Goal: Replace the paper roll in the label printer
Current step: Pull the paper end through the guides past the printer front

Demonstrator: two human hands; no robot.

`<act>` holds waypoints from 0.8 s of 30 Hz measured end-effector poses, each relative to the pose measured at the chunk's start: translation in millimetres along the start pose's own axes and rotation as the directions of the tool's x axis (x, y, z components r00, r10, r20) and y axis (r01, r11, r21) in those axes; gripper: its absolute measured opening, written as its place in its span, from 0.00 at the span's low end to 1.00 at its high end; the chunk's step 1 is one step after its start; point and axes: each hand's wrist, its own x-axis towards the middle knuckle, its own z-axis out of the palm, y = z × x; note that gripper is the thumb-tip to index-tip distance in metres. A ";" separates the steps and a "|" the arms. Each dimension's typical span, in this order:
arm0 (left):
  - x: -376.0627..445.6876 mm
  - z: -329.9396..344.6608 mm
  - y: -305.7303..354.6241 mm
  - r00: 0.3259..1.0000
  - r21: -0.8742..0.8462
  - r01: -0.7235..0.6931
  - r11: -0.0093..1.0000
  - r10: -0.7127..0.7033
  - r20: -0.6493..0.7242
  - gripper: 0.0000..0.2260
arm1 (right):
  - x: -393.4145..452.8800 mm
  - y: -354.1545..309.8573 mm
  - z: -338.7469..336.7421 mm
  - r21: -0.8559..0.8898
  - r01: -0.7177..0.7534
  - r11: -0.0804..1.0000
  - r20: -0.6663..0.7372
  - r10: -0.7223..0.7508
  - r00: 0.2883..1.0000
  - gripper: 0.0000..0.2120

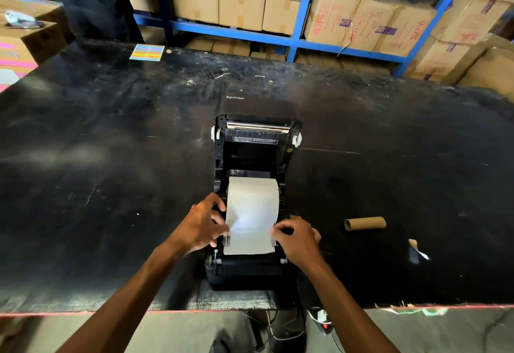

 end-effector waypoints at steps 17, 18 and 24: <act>10.1 2.4 4.9 0.999 0.148 0.048 0.988 -0.050 0.011 0.12 | -17.1 12.1 -5.9 -0.294 0.621 0.727 0.216 -0.582 0.784 0.11; 10.1 2.1 4.9 0.999 0.151 0.052 0.987 -0.054 0.010 0.12 | -16.5 11.5 -5.3 -0.319 0.643 0.696 0.210 -0.610 0.765 0.10; 1.0 2.7 4.2 0.999 0.103 0.005 0.995 -0.002 -0.036 0.11 | -17.3 12.7 -1.1 -0.514 0.736 0.441 0.217 -0.763 0.609 0.13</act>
